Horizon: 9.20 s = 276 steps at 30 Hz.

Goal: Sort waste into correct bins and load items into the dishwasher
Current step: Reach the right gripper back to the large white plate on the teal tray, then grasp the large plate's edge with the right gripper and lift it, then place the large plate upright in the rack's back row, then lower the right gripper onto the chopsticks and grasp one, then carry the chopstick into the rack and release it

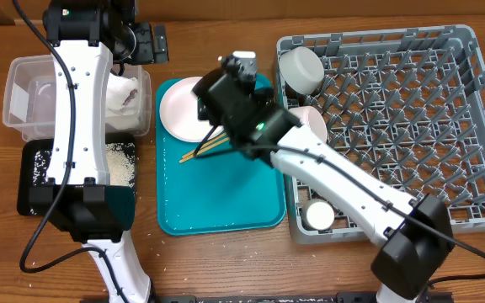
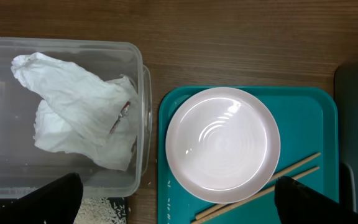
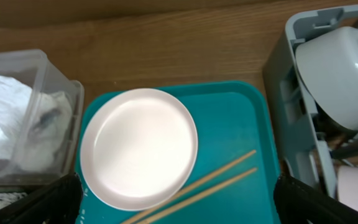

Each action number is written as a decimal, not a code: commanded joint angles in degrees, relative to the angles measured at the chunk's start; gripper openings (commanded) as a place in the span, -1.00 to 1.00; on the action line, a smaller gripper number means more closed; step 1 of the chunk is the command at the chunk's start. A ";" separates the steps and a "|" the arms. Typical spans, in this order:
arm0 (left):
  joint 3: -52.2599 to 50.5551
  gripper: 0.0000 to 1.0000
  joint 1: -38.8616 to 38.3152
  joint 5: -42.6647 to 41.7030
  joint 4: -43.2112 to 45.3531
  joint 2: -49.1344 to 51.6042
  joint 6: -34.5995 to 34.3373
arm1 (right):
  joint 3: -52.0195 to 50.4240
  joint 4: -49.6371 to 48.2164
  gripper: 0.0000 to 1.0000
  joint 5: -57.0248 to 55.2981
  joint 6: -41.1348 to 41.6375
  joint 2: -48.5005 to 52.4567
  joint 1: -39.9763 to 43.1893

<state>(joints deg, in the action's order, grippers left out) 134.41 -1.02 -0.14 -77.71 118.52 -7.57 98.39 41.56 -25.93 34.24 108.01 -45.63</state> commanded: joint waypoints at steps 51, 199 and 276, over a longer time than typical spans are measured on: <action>1.40 1.00 -0.02 0.72 0.17 -1.64 -0.17 | 8.63 -1.38 0.22 28.26 2.97 15.39 12.87; 1.40 1.00 -0.02 0.72 0.17 -1.64 -0.17 | 2.03 6.47 0.45 15.04 21.51 -0.02 6.32; 1.40 1.00 -0.20 0.72 0.15 -1.64 -0.17 | 14.99 22.10 -0.40 29.59 22.77 35.41 6.95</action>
<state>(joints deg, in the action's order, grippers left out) 134.41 -1.04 -0.14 -77.71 118.52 -7.57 115.02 64.79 0.05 56.95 137.88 -38.33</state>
